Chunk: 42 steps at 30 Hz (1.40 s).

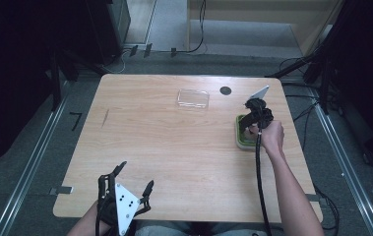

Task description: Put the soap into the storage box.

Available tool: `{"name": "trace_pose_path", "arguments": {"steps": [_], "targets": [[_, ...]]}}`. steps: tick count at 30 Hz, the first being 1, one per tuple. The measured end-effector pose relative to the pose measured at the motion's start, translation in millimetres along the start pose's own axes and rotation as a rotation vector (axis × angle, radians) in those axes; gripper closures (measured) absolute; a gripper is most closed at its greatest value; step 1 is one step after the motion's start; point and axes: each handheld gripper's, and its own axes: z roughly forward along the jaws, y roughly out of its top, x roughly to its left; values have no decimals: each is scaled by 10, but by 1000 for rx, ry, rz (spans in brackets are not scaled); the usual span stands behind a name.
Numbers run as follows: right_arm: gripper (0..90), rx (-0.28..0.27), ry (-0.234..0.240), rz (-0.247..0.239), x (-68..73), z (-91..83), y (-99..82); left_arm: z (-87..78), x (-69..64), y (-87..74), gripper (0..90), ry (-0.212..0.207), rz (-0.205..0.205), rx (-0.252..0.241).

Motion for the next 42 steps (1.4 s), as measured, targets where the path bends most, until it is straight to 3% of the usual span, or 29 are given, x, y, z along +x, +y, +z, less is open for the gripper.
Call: {"name": "trace_pose_path", "arguments": {"steps": [27, 42], "targets": [[344, -22, 5, 10, -44, -11, -19, -1, -7, -2, 140, 3, 2, -6], [234, -35, -4, -15, -48, -153, -123, 2, -12, -2, 140, 1, 5, -9]]}}
